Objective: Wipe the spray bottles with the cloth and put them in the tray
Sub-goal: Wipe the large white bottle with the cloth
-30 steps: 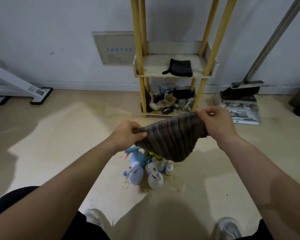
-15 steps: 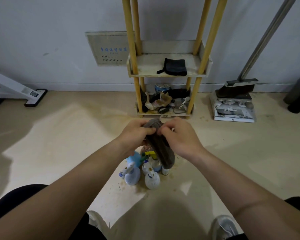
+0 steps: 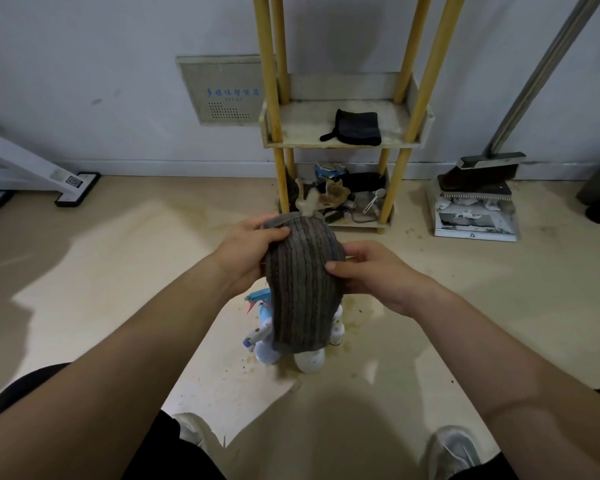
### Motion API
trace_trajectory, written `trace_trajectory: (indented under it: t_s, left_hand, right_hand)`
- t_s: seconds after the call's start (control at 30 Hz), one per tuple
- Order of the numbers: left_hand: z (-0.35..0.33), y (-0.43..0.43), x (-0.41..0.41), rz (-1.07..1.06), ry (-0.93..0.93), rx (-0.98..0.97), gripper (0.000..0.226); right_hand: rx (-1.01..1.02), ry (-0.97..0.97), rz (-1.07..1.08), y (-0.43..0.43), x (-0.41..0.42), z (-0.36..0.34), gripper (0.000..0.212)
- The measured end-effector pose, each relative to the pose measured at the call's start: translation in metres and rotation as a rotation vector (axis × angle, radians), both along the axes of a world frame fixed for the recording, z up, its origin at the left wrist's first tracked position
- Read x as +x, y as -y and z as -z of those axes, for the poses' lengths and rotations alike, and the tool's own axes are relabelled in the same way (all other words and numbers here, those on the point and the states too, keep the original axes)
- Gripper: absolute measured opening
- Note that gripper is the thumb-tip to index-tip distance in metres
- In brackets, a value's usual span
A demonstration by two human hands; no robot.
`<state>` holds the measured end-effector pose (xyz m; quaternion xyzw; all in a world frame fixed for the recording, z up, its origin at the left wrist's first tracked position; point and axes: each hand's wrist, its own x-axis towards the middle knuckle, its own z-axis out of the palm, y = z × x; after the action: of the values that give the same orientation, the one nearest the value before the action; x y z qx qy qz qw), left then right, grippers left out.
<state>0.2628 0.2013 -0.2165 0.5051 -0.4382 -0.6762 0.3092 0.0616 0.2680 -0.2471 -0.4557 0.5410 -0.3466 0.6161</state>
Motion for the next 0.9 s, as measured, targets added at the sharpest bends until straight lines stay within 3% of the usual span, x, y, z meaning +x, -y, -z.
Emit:
trace_trajectory:
  t_s: [0.13, 0.23, 0.33, 0.47, 0.53, 0.63, 0.7, 0.77, 0.83, 0.9]
  left_hand:
    - [0.009, -0.008, -0.004, -0.030, 0.116, 0.099, 0.032]
    - [0.017, -0.011, -0.005, 0.019, 0.133, 0.138, 0.067]
    - [0.022, -0.010, -0.005, 0.143, 0.241, -0.063, 0.086]
    - [0.027, -0.012, -0.011, 0.432, 0.486, -0.444, 0.067]
    - [0.033, -0.016, -0.016, 0.493, 0.688, -0.597, 0.055]
    - [0.042, -0.019, -0.019, 0.524, 0.937, -0.761, 0.030]
    - [0.044, -0.020, -0.018, 0.496, 0.972, -0.777, 0.015]
    - [0.043, -0.022, -0.019, 0.484, 0.910, -0.726, 0.010]
    - [0.043, -0.024, -0.020, 0.498, 0.820, -0.635, 0.004]
    - [0.043, -0.025, -0.022, 0.477, 0.677, -0.535, 0.008]
  right_hand:
    - [-0.035, -0.158, 0.153, 0.006, 0.007, 0.001, 0.021]
    - [-0.036, -0.211, 0.272, 0.007, 0.009, 0.005, 0.017]
    - [-0.022, -0.283, 0.380, 0.008, 0.007, 0.006, 0.012]
    - [0.025, -0.506, 0.395, 0.009, 0.003, 0.006, 0.010]
    - [0.066, -0.494, 0.340, 0.007, 0.001, 0.006, 0.050]
    - [0.015, -0.463, 0.086, 0.000, 0.004, 0.000, 0.069]
    - [-0.042, -0.712, -0.064, -0.004, 0.007, 0.004, 0.055]
    - [-0.104, -0.934, -0.042, -0.007, 0.006, 0.008, 0.023]
    - [-0.129, -0.959, 0.035, -0.010, -0.001, 0.011, 0.013]
    - [-0.150, -0.854, 0.082, -0.013, -0.013, 0.014, 0.016]
